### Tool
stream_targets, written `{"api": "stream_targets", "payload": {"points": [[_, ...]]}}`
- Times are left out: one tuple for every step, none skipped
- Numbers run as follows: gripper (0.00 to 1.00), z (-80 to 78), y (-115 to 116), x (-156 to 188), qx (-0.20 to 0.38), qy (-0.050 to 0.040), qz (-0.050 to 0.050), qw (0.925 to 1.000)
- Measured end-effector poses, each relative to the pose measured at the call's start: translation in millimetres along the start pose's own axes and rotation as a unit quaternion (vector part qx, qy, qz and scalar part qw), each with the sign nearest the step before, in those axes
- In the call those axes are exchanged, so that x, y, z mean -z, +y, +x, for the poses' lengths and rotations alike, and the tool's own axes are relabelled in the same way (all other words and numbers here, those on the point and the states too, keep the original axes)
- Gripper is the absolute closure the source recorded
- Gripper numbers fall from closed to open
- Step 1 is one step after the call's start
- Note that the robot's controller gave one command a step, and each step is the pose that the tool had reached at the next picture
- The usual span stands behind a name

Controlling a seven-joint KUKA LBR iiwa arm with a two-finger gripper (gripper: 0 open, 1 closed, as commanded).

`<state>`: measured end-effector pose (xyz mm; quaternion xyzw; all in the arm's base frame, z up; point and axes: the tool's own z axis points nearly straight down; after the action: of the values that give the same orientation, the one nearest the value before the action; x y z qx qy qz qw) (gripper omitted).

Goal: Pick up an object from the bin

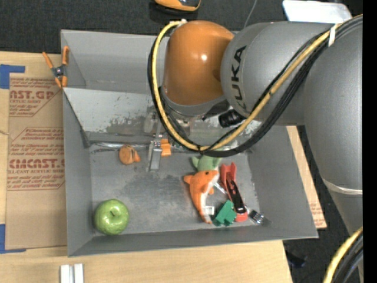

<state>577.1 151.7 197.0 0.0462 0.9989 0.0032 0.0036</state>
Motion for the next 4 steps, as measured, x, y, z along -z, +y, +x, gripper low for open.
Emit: {"api": "stream_targets", "payload": {"points": [[0.00,21.1,-15.1,34.3,0.027,0.0034,0.003,0.9996],[0.00,21.0,-25.0,30.3,-0.096,-0.0008,0.000,0.9954],[0.00,20.5,-53.1,18.3,-0.138,-0.0006,0.001,0.9904],[0.00,20.2,-86.0,8.6,-0.002,-0.0013,0.001,1.0000]]}}
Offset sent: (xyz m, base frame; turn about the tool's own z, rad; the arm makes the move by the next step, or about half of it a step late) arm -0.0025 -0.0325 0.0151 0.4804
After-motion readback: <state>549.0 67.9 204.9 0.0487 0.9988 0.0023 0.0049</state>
